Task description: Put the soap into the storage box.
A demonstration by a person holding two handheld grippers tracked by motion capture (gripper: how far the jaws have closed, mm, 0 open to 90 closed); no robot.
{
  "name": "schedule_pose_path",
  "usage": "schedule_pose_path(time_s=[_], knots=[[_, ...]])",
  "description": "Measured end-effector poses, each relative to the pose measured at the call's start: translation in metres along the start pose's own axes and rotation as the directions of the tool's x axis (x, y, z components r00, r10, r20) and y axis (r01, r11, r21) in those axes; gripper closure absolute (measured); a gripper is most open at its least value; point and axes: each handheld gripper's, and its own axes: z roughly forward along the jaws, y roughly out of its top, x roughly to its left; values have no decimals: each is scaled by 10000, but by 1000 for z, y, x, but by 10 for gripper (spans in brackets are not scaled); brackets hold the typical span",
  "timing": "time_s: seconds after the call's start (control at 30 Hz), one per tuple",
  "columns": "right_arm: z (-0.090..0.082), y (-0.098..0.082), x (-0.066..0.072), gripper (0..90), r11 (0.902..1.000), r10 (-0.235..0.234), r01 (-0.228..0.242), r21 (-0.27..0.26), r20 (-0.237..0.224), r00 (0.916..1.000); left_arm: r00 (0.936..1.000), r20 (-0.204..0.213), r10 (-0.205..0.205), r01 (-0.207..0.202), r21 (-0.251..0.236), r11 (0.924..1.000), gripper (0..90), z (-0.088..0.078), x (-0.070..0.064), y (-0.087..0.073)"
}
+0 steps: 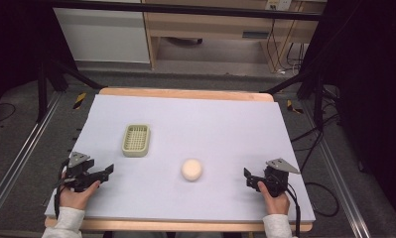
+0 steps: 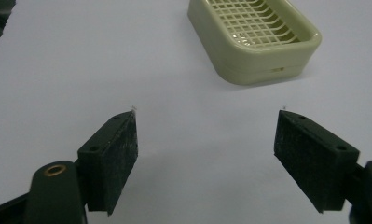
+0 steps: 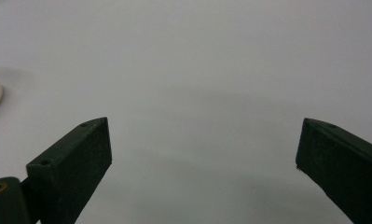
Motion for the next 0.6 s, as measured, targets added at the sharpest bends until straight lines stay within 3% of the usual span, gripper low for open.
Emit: schedule_pose_path(time_s=[0.23, 0.6], knots=[[-1, -2, 0, 42, 9999, -102, 103, -91, 118, 9999, 9997, 126, 228, -227, -17, 9997, 220, -3, -11, 3], [2, -3, 3, 39, 9999, -95, 94, -98, -88, 9999, 9978, 464, 478, -480, 23, 9988, 214, -1, -21, 5]])
